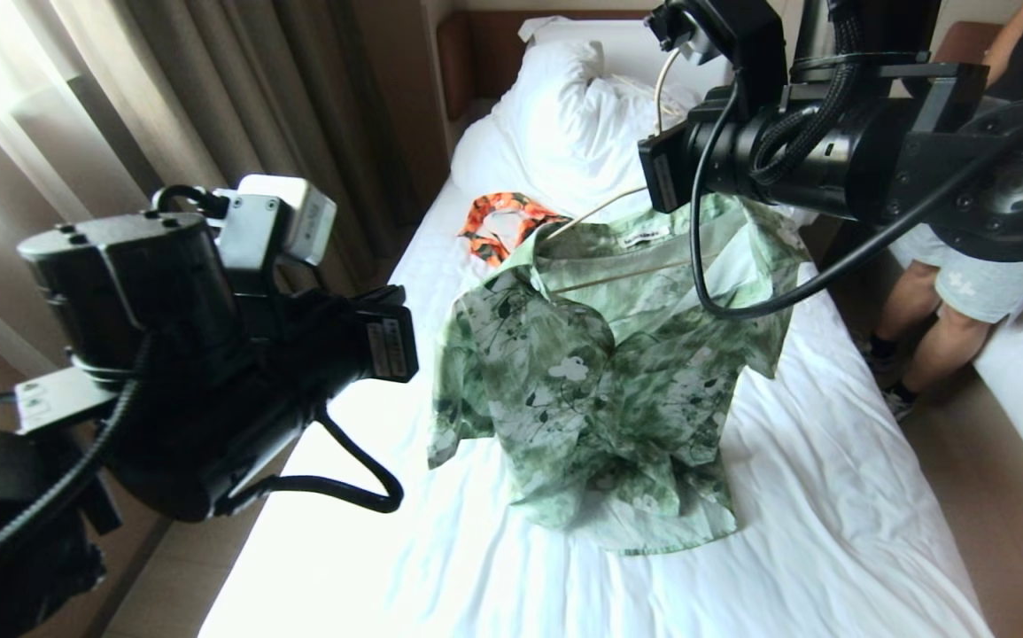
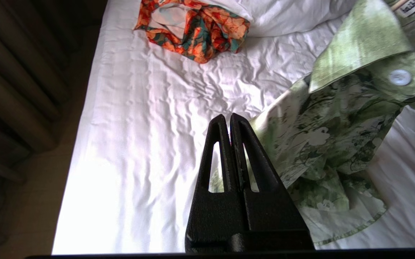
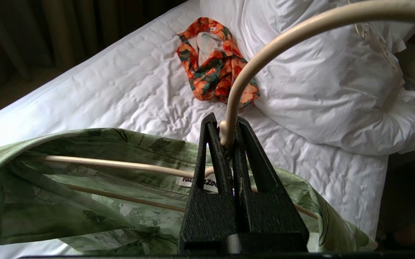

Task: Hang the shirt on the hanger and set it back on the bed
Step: Take the clothes hanger out of the clothes

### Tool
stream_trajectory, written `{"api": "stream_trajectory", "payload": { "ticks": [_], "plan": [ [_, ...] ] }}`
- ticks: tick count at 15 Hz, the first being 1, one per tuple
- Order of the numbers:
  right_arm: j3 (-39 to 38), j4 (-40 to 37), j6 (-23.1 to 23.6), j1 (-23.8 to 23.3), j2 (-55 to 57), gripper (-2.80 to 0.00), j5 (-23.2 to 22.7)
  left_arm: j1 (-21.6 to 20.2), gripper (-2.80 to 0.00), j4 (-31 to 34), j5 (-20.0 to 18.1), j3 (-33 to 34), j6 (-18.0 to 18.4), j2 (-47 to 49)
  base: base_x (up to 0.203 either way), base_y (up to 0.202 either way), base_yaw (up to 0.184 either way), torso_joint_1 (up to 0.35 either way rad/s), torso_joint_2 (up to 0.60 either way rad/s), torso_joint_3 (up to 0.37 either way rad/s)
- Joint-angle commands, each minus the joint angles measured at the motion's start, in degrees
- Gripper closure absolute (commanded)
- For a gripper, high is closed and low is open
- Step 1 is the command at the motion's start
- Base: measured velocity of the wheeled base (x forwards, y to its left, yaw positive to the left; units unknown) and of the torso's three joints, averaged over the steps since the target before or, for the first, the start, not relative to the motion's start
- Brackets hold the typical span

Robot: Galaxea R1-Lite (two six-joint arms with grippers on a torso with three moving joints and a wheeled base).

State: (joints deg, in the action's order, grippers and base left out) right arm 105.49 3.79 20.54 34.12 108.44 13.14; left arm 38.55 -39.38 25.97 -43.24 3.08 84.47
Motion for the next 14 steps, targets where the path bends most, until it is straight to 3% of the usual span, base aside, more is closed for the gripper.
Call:
{"api": "stream_trajectory", "payload": {
  "ticks": [1, 4, 8, 9, 14],
  "plan": [
    [-0.09, -0.01, 0.12, 0.07, 0.20, 0.00, 0.04, -2.94, 0.00, 2.40, -1.43, 0.63, 0.05, -5.30, 0.000, 0.000, 0.000, 0.000, 0.00, 0.000],
    [-0.02, -0.01, 0.12, 0.16, 0.46, 0.00, 0.04, 0.60, 0.00, 6.01, -2.38, 0.74, -2.34, -6.46, 0.000, 0.000, 0.000, 0.000, 0.00, 0.000],
    [1.04, -0.01, 0.56, 0.33, 0.81, 0.00, 1.01, 7.16, 0.00, 5.68, 0.50, -5.03, -8.63, 3.90, 0.000, 0.000, 0.000, 0.000, 0.00, 0.000],
    [0.95, -0.01, 0.56, 0.33, 0.72, 0.00, 1.01, 7.82, -2.80, 5.58, 0.82, -7.38, -9.55, 6.56, 0.000, 0.000, 0.000, 0.000, 0.00, 0.000],
    [0.34, -0.01, 0.39, 0.16, 0.72, 0.00, 0.92, 10.81, -2.80, 5.57, 3.96, -18.28, -11.41, 16.55, 0.000, 0.000, 0.000, 0.000, 0.00, 0.000]
  ]
}}
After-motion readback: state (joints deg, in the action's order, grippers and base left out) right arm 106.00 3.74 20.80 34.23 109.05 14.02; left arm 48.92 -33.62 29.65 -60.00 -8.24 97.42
